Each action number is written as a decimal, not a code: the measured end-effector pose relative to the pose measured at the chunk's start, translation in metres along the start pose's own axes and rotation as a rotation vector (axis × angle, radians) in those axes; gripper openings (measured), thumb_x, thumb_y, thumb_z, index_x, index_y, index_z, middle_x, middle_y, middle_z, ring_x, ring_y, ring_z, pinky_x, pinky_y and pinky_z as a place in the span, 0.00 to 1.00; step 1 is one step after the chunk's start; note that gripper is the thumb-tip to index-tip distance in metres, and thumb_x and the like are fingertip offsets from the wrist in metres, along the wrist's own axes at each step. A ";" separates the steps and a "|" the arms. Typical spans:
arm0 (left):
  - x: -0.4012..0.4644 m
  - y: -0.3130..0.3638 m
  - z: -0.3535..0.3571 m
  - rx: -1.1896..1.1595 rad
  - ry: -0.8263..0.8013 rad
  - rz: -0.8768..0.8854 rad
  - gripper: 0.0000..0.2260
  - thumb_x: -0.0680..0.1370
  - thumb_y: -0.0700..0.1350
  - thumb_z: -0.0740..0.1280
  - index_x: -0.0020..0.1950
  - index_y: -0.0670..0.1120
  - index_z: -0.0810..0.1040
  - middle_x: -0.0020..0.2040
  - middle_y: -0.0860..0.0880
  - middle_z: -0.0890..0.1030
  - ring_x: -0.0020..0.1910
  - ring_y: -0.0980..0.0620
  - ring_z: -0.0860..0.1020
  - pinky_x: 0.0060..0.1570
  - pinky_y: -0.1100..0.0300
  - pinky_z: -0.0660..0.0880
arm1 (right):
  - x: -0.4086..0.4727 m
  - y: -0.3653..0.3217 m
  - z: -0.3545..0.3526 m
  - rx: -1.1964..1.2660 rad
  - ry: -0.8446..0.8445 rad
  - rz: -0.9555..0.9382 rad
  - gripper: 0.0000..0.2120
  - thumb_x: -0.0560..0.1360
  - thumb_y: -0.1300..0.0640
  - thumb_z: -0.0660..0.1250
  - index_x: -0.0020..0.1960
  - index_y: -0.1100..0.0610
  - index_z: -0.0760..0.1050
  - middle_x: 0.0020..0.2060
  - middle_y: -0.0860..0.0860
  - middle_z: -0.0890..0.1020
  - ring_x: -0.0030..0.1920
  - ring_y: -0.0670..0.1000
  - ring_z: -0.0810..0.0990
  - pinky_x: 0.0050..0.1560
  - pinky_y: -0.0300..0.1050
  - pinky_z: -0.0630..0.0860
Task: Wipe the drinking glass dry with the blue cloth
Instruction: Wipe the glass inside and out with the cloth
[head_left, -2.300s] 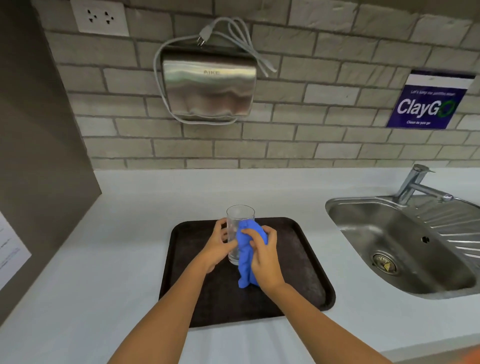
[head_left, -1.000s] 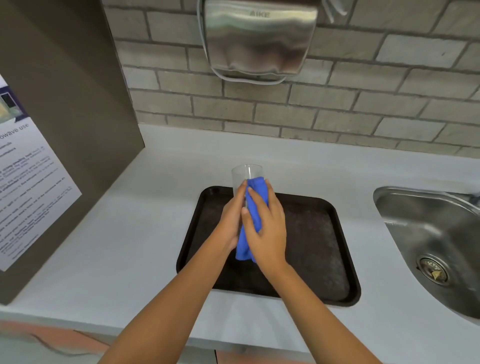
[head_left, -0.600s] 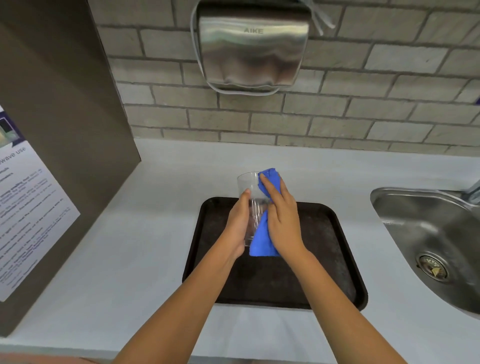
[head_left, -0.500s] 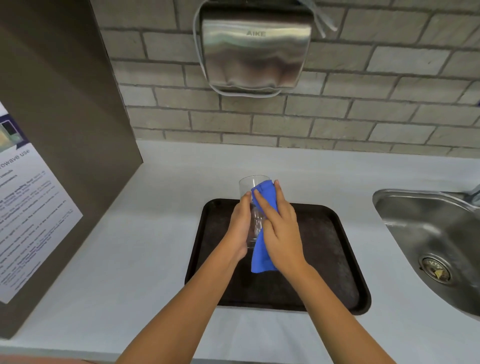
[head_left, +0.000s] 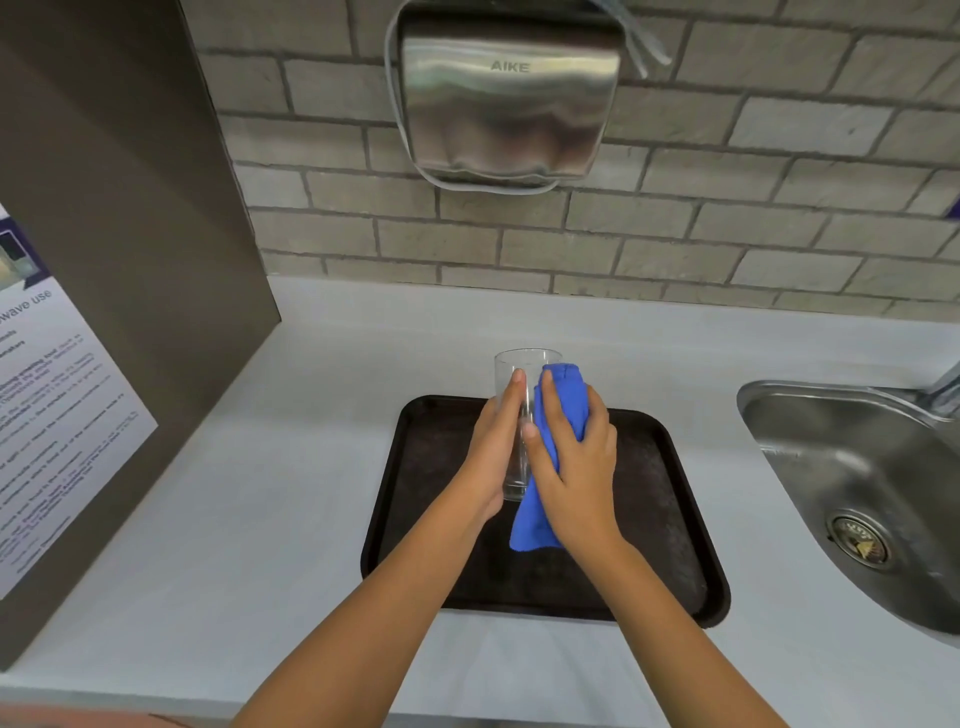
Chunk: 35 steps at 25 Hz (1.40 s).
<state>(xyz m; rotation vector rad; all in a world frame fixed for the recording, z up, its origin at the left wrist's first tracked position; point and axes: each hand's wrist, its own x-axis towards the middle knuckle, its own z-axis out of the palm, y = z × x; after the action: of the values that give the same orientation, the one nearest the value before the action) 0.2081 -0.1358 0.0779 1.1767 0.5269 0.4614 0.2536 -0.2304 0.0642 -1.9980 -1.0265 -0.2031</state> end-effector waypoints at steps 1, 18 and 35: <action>-0.001 -0.001 0.001 -0.007 0.002 -0.014 0.22 0.79 0.65 0.59 0.58 0.53 0.83 0.57 0.44 0.86 0.55 0.47 0.85 0.51 0.57 0.82 | -0.003 0.000 0.000 0.004 -0.001 -0.007 0.23 0.80 0.39 0.50 0.72 0.29 0.47 0.75 0.53 0.58 0.70 0.49 0.60 0.70 0.48 0.61; -0.017 0.001 0.006 -0.119 0.034 -0.085 0.26 0.78 0.66 0.60 0.62 0.48 0.82 0.57 0.43 0.86 0.57 0.45 0.85 0.62 0.47 0.79 | 0.009 -0.015 -0.028 0.566 -0.124 0.254 0.21 0.81 0.44 0.55 0.71 0.27 0.55 0.72 0.45 0.62 0.64 0.30 0.68 0.57 0.27 0.73; -0.017 0.000 0.003 0.066 0.068 0.158 0.25 0.83 0.54 0.58 0.79 0.66 0.53 0.67 0.58 0.72 0.57 0.63 0.79 0.48 0.70 0.79 | -0.011 -0.023 -0.008 0.185 0.017 0.023 0.22 0.82 0.48 0.56 0.74 0.35 0.57 0.78 0.49 0.56 0.74 0.45 0.62 0.72 0.47 0.66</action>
<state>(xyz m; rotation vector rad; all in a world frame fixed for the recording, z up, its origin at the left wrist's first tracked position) 0.1963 -0.1480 0.0810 1.2745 0.5132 0.6251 0.2312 -0.2360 0.0778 -1.8372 -0.9746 -0.1084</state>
